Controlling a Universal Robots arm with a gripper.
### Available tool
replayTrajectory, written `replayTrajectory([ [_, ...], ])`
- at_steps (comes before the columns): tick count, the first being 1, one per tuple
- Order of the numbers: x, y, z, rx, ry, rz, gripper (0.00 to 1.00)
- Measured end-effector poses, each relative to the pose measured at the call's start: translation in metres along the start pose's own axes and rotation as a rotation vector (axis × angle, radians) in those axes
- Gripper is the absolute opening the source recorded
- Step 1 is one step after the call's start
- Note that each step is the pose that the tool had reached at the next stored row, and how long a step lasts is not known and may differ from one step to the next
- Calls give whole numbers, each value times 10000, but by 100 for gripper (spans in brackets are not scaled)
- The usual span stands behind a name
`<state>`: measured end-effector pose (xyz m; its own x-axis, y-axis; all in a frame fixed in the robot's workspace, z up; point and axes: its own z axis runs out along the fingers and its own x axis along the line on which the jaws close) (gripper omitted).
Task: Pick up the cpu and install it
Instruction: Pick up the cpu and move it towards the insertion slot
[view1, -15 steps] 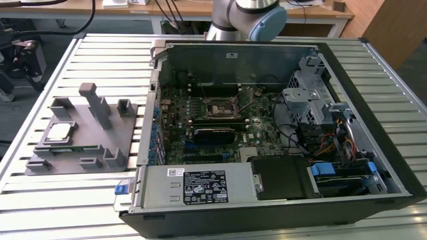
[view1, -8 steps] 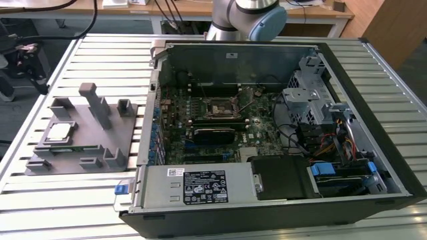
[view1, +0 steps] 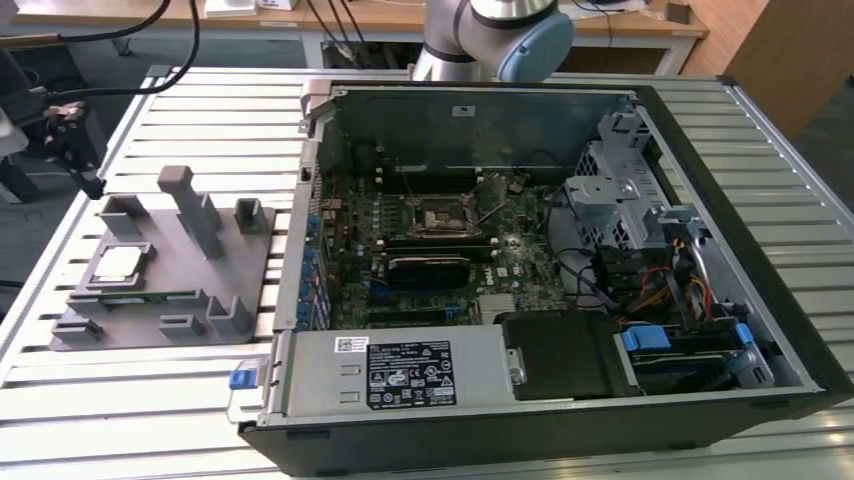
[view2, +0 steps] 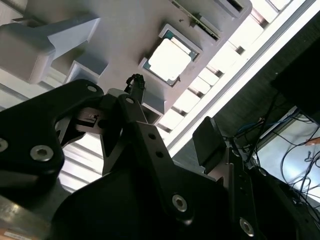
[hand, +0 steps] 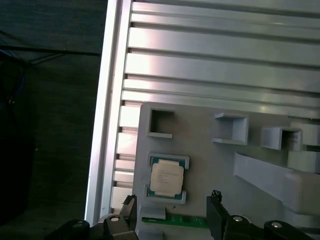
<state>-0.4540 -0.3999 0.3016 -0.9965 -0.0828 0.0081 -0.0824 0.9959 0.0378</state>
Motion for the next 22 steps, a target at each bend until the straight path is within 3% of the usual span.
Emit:
replayTrajectory([
  [8, 1, -9, 146, 10, -20, 77, 67],
  [9, 1, -10, 164, 13, -23, 88, 73],
  [22, 21, -35, 384, 19, -42, 150, 73],
])
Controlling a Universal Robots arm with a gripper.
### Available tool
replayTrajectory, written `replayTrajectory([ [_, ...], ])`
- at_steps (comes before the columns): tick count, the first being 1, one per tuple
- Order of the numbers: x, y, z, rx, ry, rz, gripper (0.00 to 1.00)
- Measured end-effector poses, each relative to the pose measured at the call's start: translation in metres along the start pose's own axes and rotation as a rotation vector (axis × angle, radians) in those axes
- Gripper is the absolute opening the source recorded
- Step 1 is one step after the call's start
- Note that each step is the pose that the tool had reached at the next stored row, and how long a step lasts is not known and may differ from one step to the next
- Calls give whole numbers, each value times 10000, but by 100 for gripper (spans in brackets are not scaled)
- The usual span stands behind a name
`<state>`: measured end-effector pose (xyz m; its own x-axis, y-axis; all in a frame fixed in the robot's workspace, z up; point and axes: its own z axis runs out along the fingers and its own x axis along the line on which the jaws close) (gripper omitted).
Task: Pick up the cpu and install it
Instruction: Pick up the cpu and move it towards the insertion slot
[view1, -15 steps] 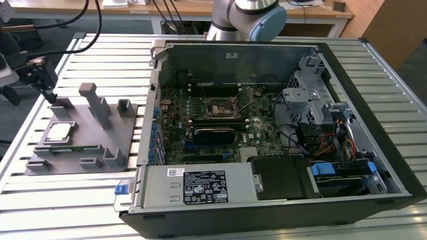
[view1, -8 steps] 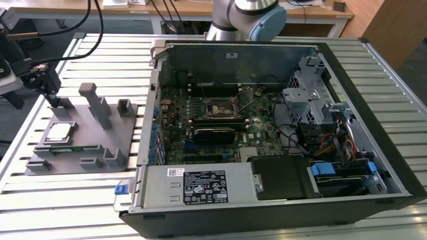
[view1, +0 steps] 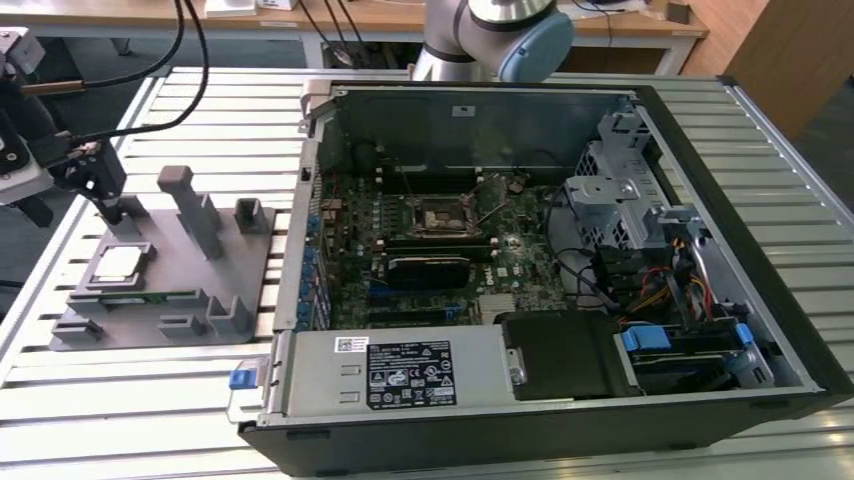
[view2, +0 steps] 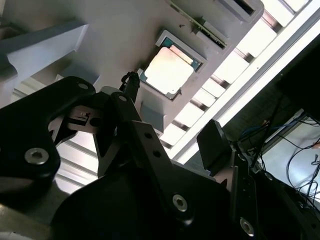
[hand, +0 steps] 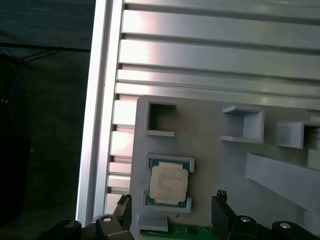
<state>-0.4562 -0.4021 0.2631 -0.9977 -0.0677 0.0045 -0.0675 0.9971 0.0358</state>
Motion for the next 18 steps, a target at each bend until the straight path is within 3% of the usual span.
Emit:
replayTrajectory([
  [18, 35, -20, 271, 27, -94, 7, 73],
])
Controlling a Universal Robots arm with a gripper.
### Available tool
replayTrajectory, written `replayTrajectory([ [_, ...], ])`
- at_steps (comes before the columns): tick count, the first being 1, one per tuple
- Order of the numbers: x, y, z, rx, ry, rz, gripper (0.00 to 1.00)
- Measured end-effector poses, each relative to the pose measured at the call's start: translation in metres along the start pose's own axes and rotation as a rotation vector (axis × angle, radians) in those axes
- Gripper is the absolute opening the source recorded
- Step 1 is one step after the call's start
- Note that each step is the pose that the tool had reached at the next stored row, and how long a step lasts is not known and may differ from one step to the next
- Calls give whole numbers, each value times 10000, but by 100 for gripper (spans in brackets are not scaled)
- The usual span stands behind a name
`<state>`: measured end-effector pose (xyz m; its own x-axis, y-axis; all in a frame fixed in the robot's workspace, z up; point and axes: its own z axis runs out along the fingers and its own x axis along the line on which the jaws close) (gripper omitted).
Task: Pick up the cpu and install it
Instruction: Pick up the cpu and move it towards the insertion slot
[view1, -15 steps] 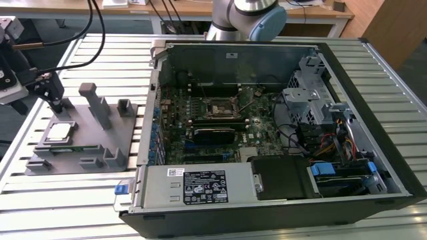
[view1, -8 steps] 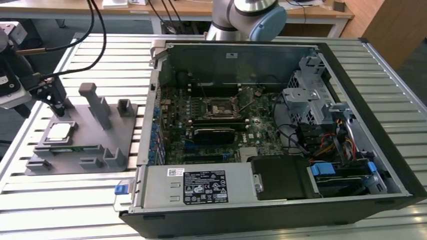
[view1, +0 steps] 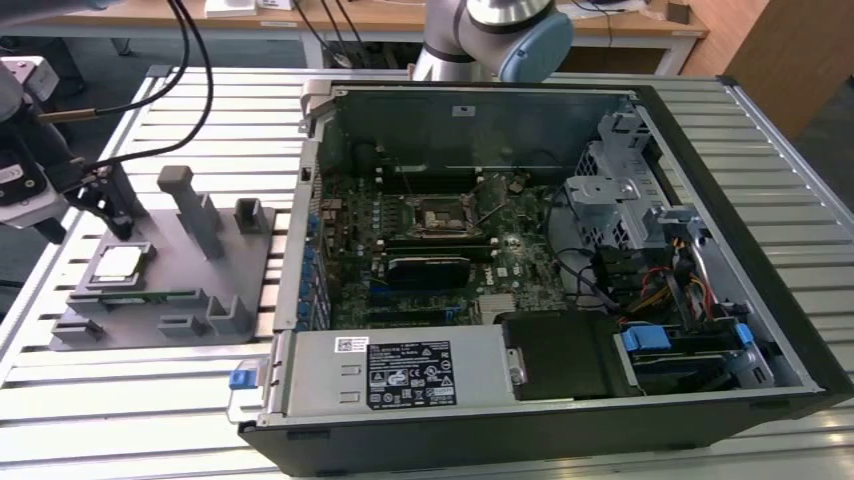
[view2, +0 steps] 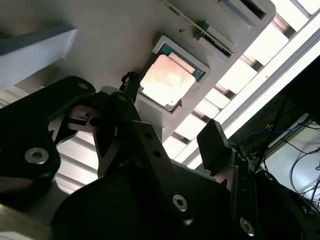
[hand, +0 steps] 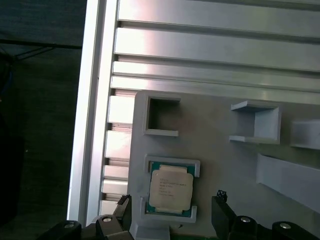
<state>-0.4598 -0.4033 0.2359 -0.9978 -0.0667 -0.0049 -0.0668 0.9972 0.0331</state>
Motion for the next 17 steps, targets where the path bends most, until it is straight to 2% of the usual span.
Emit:
replayTrajectory([
  [11, 17, -3, 131, 13, -24, 48, 73],
  [17, 18, -6, 213, 15, -39, 289, 73],
])
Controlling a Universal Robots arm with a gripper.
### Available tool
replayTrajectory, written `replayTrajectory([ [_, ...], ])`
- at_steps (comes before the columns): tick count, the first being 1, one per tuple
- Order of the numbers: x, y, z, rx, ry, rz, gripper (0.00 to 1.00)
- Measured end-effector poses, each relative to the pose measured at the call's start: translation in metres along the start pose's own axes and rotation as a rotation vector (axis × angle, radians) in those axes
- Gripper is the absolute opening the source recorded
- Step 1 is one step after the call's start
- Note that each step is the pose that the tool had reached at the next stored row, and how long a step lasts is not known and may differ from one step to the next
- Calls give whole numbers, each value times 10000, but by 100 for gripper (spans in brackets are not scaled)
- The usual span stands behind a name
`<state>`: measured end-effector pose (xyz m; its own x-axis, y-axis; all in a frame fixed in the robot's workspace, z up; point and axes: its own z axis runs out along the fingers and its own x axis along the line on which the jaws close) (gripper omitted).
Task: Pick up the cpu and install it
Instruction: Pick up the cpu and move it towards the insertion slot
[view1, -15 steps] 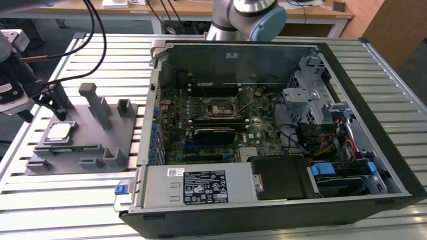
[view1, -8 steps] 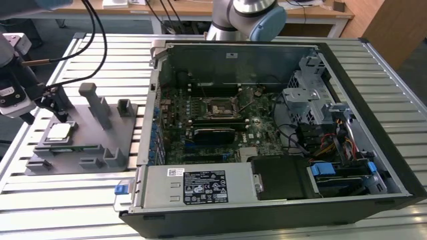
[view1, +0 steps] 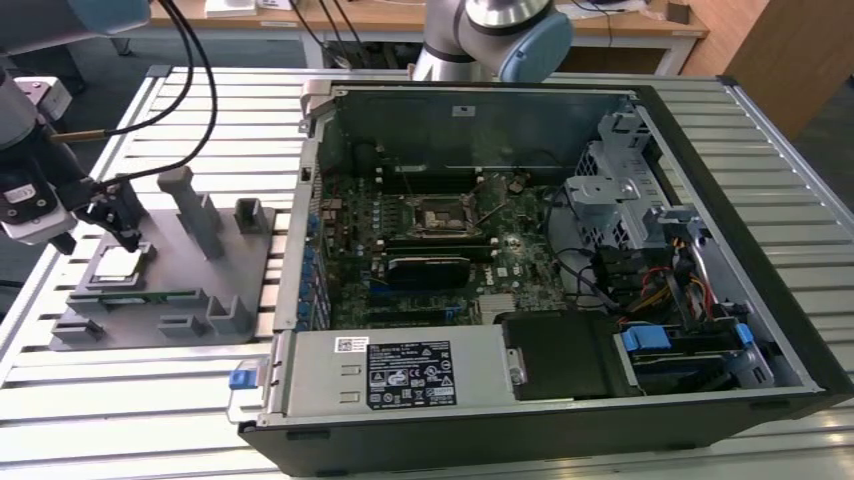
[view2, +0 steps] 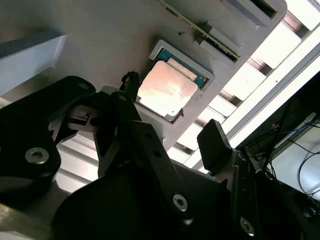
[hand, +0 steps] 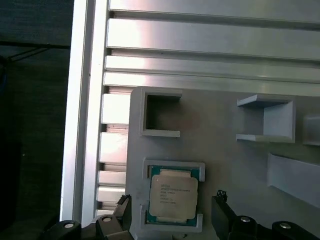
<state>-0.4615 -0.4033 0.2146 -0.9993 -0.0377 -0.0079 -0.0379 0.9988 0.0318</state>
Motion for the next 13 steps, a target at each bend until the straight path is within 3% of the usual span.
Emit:
replayTrajectory([
  [13, 1, -5, 151, 1, -6, 196, 73],
])
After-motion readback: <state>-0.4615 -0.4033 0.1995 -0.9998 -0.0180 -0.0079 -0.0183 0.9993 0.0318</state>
